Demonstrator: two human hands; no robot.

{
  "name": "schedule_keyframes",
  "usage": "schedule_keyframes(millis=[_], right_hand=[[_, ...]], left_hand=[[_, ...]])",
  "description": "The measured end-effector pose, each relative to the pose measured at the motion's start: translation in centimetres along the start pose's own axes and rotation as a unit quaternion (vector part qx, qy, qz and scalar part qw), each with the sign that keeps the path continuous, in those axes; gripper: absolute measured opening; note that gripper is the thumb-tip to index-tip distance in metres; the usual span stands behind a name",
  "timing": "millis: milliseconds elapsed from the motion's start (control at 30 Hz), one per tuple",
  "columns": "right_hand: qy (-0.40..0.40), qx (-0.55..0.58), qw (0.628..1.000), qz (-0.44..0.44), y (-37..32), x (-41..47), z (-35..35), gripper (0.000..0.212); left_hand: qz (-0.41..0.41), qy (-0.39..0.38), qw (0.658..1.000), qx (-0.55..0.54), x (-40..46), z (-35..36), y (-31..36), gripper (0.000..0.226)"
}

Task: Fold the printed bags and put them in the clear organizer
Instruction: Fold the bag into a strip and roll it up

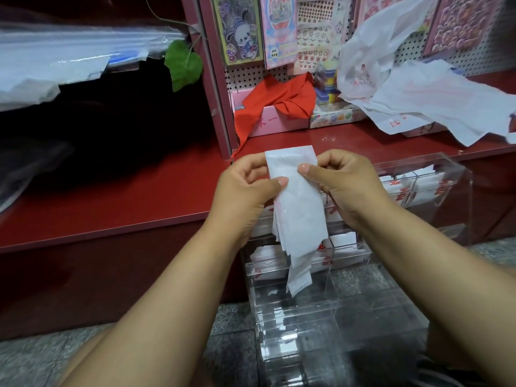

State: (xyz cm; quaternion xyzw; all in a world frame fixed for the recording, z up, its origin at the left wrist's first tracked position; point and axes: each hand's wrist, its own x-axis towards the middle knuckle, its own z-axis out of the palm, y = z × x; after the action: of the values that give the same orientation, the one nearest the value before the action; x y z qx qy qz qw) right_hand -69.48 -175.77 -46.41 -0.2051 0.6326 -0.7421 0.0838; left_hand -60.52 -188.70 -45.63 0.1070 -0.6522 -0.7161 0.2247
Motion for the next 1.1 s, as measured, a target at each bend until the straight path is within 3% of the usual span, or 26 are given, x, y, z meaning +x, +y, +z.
schedule_keyframes(millis=[100,233,333,400,467,533,600,833,1000,1100], right_hand=[[0.061,-0.001,0.998,-0.021,0.2,0.3,-0.1,0.024],[0.1,0.02,0.995,-0.022,0.2,0.7,-0.6,0.019],[0.076,0.024,0.997,0.011,-0.2,1.0,-1.0,0.023],[0.034,0.012,0.998,0.057,-0.6,1.1,-1.5,0.024],[-0.059,-0.018,0.987,0.148,-0.8,0.9,-2.0,0.045],[-0.178,-0.012,0.953,0.243,-1.0,0.3,-1.9,0.073],[-0.243,0.03,0.925,0.291,-0.4,-0.3,-1.2,0.081],[-0.188,0.075,0.946,0.252,1.4,-0.3,-0.4,0.073],[-0.171,0.109,0.958,0.203,1.3,-0.4,-0.4,0.055],[-0.107,0.087,0.972,0.191,1.2,-0.5,-0.4,0.026]], left_hand=[[-0.069,0.018,0.997,0.025,-0.5,0.7,-0.4,0.046],[-0.103,-0.069,0.982,0.142,-1.3,1.2,-1.8,0.017],[-0.088,-0.005,0.991,0.105,-0.6,0.5,-2.0,0.009],[-0.084,0.038,0.994,0.055,-0.1,-0.1,-1.7,0.01],[-0.078,0.064,0.995,0.013,0.3,-0.6,-1.5,0.01],[-0.071,0.073,0.995,-0.008,0.4,-0.7,-1.3,0.009],[-0.067,0.072,0.995,-0.019,0.5,-0.6,-1.2,0.01],[-0.09,0.032,0.995,-0.037,0.1,0.3,-1.1,0.008],[-0.134,-0.01,0.99,0.042,0.0,0.2,-2.0,0.006],[-0.147,-0.037,0.987,0.051,-0.4,0.3,-1.8,0.007]])
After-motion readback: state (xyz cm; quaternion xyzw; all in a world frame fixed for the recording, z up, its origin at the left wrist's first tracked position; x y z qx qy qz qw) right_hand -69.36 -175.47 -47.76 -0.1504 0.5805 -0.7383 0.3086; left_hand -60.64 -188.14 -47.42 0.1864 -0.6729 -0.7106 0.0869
